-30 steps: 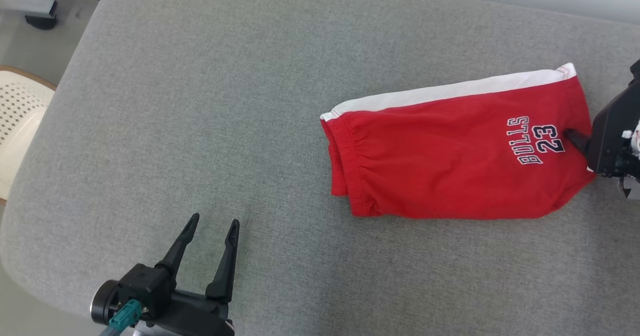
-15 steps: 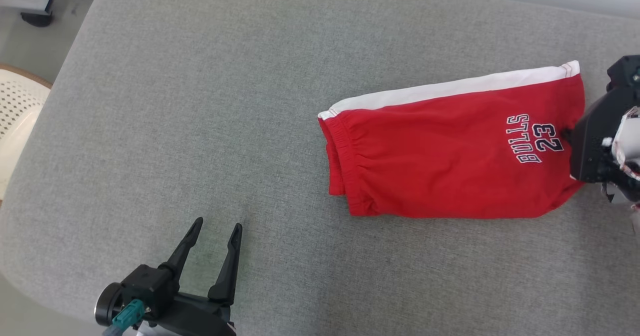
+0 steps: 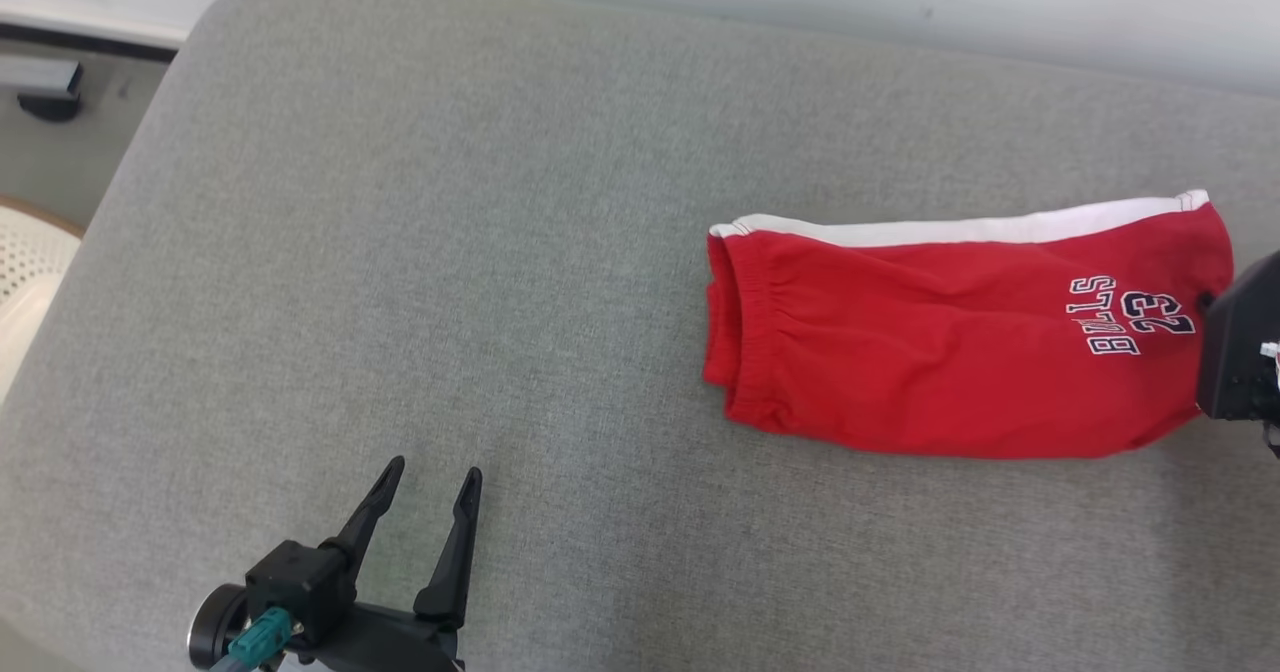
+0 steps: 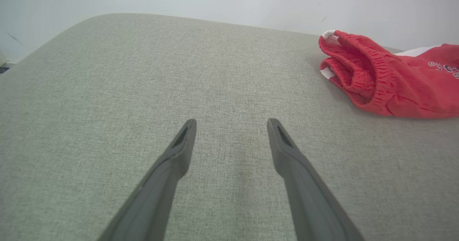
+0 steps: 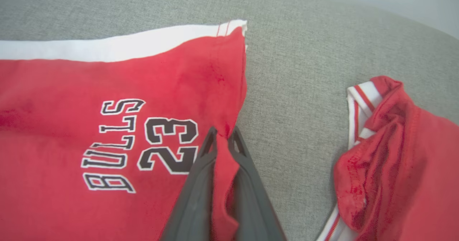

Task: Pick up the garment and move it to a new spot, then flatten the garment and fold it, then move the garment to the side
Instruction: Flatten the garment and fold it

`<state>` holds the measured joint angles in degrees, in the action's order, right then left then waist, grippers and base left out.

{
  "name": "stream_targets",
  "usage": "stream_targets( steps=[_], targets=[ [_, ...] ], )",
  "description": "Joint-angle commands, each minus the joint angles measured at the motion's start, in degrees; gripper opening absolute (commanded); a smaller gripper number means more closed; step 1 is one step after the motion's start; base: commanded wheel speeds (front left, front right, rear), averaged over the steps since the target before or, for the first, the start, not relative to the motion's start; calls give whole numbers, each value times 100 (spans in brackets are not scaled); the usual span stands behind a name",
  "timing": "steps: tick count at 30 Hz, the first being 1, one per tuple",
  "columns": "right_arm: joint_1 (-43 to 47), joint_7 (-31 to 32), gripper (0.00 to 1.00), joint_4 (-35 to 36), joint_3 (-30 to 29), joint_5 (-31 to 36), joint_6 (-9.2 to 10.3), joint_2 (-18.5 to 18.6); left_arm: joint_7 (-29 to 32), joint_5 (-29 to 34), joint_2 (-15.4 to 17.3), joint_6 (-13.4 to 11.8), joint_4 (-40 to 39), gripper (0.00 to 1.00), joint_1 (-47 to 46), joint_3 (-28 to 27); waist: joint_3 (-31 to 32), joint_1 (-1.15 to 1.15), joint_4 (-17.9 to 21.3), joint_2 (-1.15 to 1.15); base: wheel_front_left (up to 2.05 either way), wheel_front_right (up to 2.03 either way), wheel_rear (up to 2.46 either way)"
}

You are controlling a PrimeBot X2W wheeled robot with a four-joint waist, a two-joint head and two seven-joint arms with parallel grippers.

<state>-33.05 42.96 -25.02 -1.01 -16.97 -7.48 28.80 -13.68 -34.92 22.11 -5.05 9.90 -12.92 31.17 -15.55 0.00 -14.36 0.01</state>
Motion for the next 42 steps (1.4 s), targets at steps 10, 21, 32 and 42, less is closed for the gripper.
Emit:
stream_targets(
  steps=[10, 21, 32, 42],
  targets=[
    [471, -78, 0, 465, -496, 642, 0, -65, 108, -113, 96, -88, -70, 100, 278, 15, 519, 0, 193, -1, 0, 0, 0],
    [755, 75, 0, 1492, 375, 538, 0, -468, 145, -189, 134, -78, -91, 100, 499, 102, 816, 0, 187, -1, 0, 0, 0],
    [10, 157, 0, 756, 1150, 434, 0, -1262, 126, -221, 41, -4, -38, 100, 383, 223, 767, 0, -93, -1, 0, 0, 0],
    [-576, 77, 0, -290, 1714, 114, 0, -1377, 62, -245, -112, 88, 151, 100, 364, 299, 688, 0, -534, -1, 0, 0, 0]
  ],
)
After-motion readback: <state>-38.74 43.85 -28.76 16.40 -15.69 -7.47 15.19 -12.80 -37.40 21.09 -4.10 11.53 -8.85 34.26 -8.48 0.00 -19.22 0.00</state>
